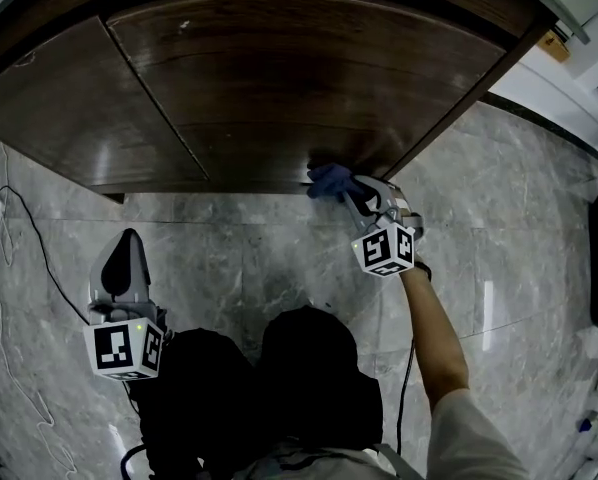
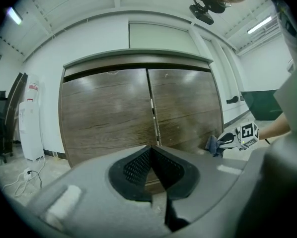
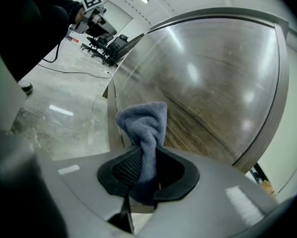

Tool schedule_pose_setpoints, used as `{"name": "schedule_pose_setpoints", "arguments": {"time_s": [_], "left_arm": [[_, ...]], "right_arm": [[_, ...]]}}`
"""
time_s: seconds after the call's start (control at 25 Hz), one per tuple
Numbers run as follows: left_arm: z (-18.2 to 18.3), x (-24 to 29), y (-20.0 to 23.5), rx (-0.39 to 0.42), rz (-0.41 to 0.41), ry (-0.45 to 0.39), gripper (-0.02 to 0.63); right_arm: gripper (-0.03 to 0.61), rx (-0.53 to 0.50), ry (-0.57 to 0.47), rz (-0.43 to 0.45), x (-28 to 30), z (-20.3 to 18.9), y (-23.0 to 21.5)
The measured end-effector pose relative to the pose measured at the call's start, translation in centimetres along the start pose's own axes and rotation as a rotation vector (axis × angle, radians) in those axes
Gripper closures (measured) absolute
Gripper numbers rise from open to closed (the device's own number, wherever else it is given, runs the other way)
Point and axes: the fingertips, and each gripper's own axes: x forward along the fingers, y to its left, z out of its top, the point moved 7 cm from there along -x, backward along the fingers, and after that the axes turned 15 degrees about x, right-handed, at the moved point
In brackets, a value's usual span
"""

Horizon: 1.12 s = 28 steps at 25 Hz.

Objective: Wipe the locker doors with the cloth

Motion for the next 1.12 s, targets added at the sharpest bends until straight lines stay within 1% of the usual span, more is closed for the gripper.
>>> {"name": "schedule_pose_setpoints", "arguments": {"time_s": [0.16, 0.44, 0.56, 0.72, 0.84, 0.92, 1.0, 1.12], "left_arm": [[1.3, 0.5, -0.9, 0.005, -0.023, -0.037, 0.611], [5.3, 1.2, -1.8, 0.032, -0.061, -0.121, 0.611], [6.7, 0.9, -1.2, 0.035, -0.057, -0.145, 0.612], [8.1, 0.6, -0.2, 0.038, -0.044, -0.165, 0.611], [9.4, 0.1, 0.6, 0.051, -0.031, -0.188, 0.611], [10.4, -0.2, 1.2, 0.06, -0.02, -0.204, 0.611], [11.2, -0.5, 1.9, 0.069, -0.008, -0.217, 0.611], [11.9, -0.9, 2.8, 0.08, 0.008, -0.229, 0.611]], "right_arm": [[0.505, 0.016, -0.064, -0.017, -1.2, 3.7, -1.2], [0.505, 0.012, -0.15, -0.07, -4.1, 11.4, -4.2], [0.503, -0.002, -0.174, -0.075, -5.1, 14.9, -5.4], [0.502, -0.064, -0.223, -0.076, -6.3, 20.2, -6.4], [0.502, -0.037, -0.266, -0.091, -7.4, 23.7, -7.4], [0.5, -0.041, -0.285, -0.103, -8.1, 25.8, -8.0], [0.502, -0.046, -0.316, -0.131, -9.0, 27.9, -8.6], [0.502, -0.014, -0.353, -0.174, -10.1, 31.0, -9.7]]}}
